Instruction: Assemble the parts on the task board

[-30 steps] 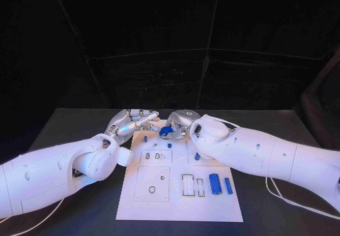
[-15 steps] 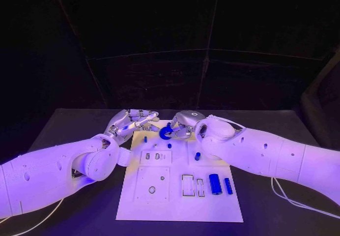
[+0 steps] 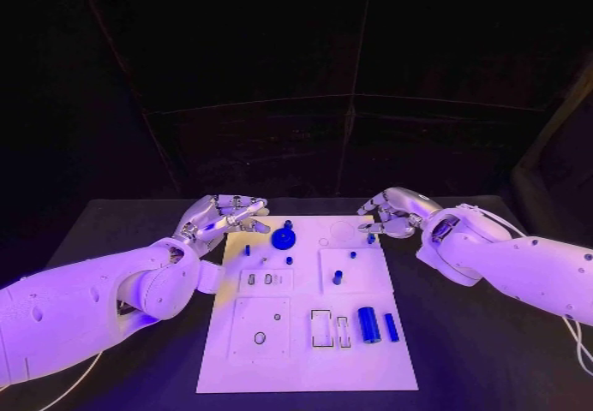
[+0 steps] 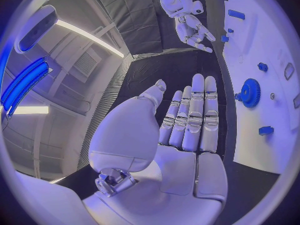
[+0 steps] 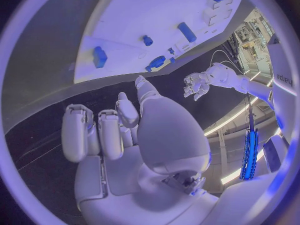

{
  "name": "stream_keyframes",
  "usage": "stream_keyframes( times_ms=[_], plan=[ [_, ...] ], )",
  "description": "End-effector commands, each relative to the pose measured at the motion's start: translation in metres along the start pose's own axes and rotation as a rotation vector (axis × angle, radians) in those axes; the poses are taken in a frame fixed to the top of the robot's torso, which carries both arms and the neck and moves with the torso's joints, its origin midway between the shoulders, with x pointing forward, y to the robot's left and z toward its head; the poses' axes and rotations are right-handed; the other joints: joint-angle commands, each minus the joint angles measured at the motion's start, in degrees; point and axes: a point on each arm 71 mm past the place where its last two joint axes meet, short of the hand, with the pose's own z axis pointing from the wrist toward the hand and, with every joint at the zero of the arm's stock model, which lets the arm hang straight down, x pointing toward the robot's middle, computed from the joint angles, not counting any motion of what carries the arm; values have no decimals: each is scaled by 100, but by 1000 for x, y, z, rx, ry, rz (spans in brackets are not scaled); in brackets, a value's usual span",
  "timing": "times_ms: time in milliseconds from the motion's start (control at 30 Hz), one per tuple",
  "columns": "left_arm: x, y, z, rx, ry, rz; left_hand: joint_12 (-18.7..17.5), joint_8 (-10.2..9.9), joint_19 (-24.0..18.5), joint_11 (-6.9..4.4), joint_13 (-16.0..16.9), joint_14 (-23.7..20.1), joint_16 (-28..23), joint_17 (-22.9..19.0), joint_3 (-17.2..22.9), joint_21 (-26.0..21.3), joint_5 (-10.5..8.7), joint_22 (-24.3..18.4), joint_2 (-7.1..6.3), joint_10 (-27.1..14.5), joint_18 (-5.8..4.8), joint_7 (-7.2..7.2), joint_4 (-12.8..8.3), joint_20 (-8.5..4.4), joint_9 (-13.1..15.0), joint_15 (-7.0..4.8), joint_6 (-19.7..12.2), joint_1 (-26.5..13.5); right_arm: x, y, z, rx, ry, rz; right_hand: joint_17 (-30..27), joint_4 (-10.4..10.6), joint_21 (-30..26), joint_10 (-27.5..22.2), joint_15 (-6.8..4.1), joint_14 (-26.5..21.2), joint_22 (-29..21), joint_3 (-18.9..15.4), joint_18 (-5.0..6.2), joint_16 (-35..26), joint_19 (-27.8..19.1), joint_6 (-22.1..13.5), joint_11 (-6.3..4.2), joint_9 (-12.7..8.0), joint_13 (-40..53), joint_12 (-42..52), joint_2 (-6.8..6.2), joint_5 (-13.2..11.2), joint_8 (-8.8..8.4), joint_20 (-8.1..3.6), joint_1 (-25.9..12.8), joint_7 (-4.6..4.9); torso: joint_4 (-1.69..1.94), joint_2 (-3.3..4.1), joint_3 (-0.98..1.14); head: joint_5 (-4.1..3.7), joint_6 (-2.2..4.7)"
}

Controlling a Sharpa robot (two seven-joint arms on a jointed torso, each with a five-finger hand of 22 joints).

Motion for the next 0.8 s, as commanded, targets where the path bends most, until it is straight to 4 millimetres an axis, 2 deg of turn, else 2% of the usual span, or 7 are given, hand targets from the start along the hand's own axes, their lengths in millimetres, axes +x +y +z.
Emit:
stream_keyframes(
  times_ms=[33, 233, 300, 333, 367, 533, 800],
  plan=[
    [2, -1, 2, 13, 14, -3, -19, -34, 39, -1, -5, -18, -30, 10, -7, -38, -1, -6, 26, 51, 34, 11, -40, 12, -8, -3, 28, 18, -4, -5, -5, -53, 30, 129, 331, -21, -41, -49, -26, 340, 26, -41, 14, -27, -36, 3, -15, -8, -14, -29, -50, -37, -36, -17, 12, -35, -65, -19, 35, 20, 14],
    [5, 1, 5, 10, 21, -6, -20, -35, 39, -2, -5, -20, -32, 12, -5, -39, -1, -7, 28, 52, 34, 11, -43, 12, -8, -3, 29, 21, -7, -25, -5, -25, 31, 135, 344, -85, -58, -78, -27, 345, 1, -80, 18, -26, -52, -94, -9, -25, -53, -80, -95, -44, -75, -25, 94, -20, -32, -2, 62, -18, 31],
    [6, 1, 6, 9, 24, -8, -21, -36, 38, -2, -5, -21, -33, 12, -4, -39, -1, -7, 29, 53, 33, 11, -44, 12, -8, -2, 29, 21, -6, -31, -5, -17, 34, 133, 343, -97, -60, -84, -24, 345, -1, -86, 18, -27, -53, -126, -3, -30, -60, -90, -99, -44, -82, -25, 111, -12, -26, 1, 81, -4, 29],
    [6, 2, 6, 8, 25, -8, -21, -36, 38, -2, -5, -21, -33, 12, -4, -39, -1, -7, 29, 53, 33, 11, -44, 12, -8, -2, 29, 21, -5, -32, -5, -15, 36, 133, 346, -102, -61, -86, -22, 346, -3, -89, 18, -26, -53, -136, -1, -31, -63, -93, -100, -45, -83, -24, 116, -10, -21, -1, 76, 8, 17],
    [6, 2, 6, 7, 26, -9, -22, -37, 37, -2, -5, -24, -36, 14, -1, -41, -1, -8, 31, 54, 33, 11, -48, 12, -8, -2, 30, 23, -3, -34, -5, -12, 39, 134, 347, -104, -61, -86, -22, 346, -4, -90, 18, -25, -54, -140, 0, -32, -64, -94, -101, -46, -83, -24, 119, -9, -14, -1, 90, 25, 5],
    [6, 4, 6, 2, 26, -10, -24, -38, 36, -2, -5, -26, -38, 15, 0, -42, -1, -9, 33, 54, 33, 11, -50, 13, -8, -1, 30, 24, 3, -40, -7, -6, 53, 136, 354, -114, -61, -86, -19, 348, -1, -97, 17, -23, -52, -157, 4, -33, -62, -93, -108, -47, -84, -22, 130, -5, -23, 4, 125, 38, 0],
    [5, 6, 7, -5, 29, -12, -28, -41, 33, -1, -5, -34, -46, 18, 6, -47, -1, -13, 39, 56, 32, 12, -57, 13, -8, 0, 31, 27, 7, -42, -7, -6, 72, 136, 372, -121, -60, -84, -18, 352, 2, -101, 17, -13, -50, -171, 6, -35, -61, -92, -110, -46, -85, -21, 139, -2, -23, 0, 112, 25, -36]
  ],
)
